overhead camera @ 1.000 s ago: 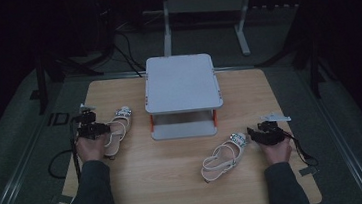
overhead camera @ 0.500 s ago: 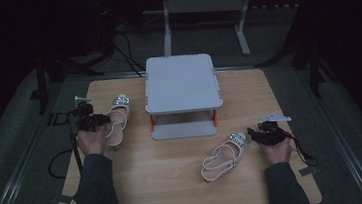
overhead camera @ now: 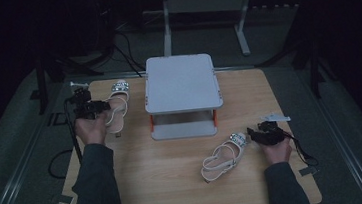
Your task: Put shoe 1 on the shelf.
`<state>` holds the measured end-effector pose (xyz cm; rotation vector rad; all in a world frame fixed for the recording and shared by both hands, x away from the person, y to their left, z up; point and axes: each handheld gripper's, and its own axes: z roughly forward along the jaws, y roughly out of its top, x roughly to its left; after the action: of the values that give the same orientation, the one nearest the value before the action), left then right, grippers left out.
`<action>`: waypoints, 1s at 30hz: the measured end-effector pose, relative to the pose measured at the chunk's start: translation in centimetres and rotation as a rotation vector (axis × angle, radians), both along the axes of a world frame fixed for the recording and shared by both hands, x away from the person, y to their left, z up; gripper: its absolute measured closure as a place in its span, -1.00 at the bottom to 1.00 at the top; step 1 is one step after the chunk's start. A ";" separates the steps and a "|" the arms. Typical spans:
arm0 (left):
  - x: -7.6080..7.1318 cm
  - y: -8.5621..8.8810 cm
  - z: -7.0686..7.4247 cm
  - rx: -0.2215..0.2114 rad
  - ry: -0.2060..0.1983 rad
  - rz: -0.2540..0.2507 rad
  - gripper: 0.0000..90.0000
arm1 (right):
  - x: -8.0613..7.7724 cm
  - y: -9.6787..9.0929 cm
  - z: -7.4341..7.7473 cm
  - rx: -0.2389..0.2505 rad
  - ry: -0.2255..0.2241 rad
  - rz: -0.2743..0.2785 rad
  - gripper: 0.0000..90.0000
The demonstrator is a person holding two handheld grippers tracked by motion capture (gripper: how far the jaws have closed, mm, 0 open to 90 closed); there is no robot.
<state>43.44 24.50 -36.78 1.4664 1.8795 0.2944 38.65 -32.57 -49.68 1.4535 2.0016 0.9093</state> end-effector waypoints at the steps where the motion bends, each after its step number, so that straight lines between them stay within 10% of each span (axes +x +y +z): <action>1: 0.1 -0.2 0.3 -0.004 -0.006 0.001 0.80 | 0.0 0.0 0.0 -0.001 0.000 -0.001 0.04; 30: 3.1 -6.2 9.9 -0.117 -0.100 -0.009 0.78 | 0.1 0.1 0.0 -0.005 -0.005 -0.003 0.04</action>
<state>46.52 18.28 -26.85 1.3571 1.7794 0.2448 38.72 -32.44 -49.63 1.4496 1.9968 0.9045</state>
